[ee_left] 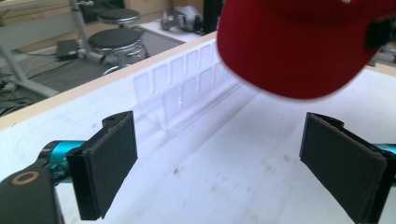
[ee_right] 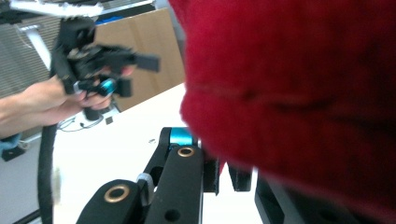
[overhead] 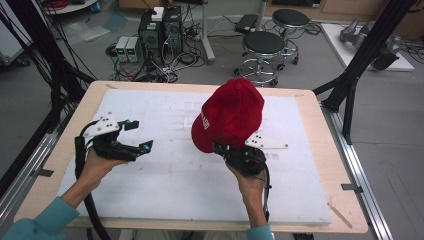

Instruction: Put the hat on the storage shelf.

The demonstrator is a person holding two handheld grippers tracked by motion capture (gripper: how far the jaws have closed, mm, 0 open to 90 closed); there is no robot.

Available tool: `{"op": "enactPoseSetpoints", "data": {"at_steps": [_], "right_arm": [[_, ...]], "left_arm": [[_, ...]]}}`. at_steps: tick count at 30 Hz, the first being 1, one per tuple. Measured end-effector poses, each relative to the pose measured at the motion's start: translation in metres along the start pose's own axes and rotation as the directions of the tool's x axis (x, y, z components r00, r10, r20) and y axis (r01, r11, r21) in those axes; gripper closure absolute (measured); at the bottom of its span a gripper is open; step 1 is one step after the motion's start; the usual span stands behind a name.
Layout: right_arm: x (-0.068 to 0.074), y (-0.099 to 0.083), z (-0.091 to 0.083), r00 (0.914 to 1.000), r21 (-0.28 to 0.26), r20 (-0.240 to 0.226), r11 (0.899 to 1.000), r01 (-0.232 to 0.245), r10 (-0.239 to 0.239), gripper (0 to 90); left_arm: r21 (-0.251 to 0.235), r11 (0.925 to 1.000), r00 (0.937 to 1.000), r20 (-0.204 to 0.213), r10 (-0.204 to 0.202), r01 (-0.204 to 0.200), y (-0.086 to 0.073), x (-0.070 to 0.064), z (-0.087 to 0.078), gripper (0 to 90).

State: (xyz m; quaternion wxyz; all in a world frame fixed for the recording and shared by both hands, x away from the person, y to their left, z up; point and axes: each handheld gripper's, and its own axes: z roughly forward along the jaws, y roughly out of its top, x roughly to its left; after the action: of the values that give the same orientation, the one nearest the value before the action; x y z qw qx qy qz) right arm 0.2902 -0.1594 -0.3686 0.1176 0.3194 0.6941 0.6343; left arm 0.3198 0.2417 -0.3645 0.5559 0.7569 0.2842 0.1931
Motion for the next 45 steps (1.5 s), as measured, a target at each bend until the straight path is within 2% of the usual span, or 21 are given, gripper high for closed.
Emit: {"op": "enactPoseSetpoints", "data": {"at_steps": [3, 5, 10, 20, 26, 29, 35, 41, 45], "right_arm": [[-0.006, 0.007, -0.001, 0.9993, 0.007, 0.031, 1.000, 0.019, -0.019, 85.4], [-0.009, 0.013, -0.002, 0.9987, 0.007, 0.046, 1.000, 0.024, -0.024, 85.3], [-0.021, 0.024, -0.005, 0.9960, 0.011, 0.080, 0.999, 0.038, -0.039, 85.3], [-0.042, 0.037, 0.001, 0.9851, 0.050, 0.162, 0.998, 0.050, -0.057, 85.3], [-0.050, 0.045, 0.013, 0.9797, 0.083, 0.186, 0.995, 0.060, -0.075, 85.4], [-0.054, 0.049, 0.019, 0.9767, 0.100, 0.199, 0.993, 0.061, -0.080, 85.3], [-0.063, 0.053, 0.032, 0.9708, 0.128, 0.223, 0.990, 0.061, -0.089, 85.3], [-0.072, 0.055, 0.040, 0.9666, 0.140, 0.245, 0.989, 0.042, -0.076, 85.3], [-0.074, 0.057, 0.047, 0.9641, 0.157, 0.253, 0.987, 0.041, -0.081, 85.3]], "left_arm": [[-0.002, 1.0000, 0.9996, -0.027, -0.003, 0.003, -0.020, 0.005, -0.013, 12.0], [-0.001, 0.9998, 0.9987, -0.046, -0.022, 0.022, -0.033, 0.009, -0.020, 12.1], [-0.022, 0.9986, 0.9930, -0.107, -0.050, 0.048, -0.062, 0.015, -0.036, 12.6], [-0.027, 0.9994, 0.9799, -0.197, -0.028, 0.024, -0.090, 0.015, -0.051, 12.6], [-0.022, 0.9993, 0.9764, -0.214, -0.034, 0.030, -0.098, 0.016, -0.052, 12.6], [-0.029, 0.9987, 0.9746, -0.219, -0.047, 0.042, -0.101, 0.017, -0.053, 12.5], [-0.061, 0.9975, 0.9693, -0.240, -0.051, 0.037, -0.105, 0.017, -0.056, 12.6], [-0.061, 0.9975, 0.9696, -0.240, -0.049, 0.035, -0.105, 0.017, -0.057, 12.6], [-0.082, 0.9963, 0.9680, -0.246, -0.047, 0.028, -0.106, 0.016, -0.058, 12.6]]}}
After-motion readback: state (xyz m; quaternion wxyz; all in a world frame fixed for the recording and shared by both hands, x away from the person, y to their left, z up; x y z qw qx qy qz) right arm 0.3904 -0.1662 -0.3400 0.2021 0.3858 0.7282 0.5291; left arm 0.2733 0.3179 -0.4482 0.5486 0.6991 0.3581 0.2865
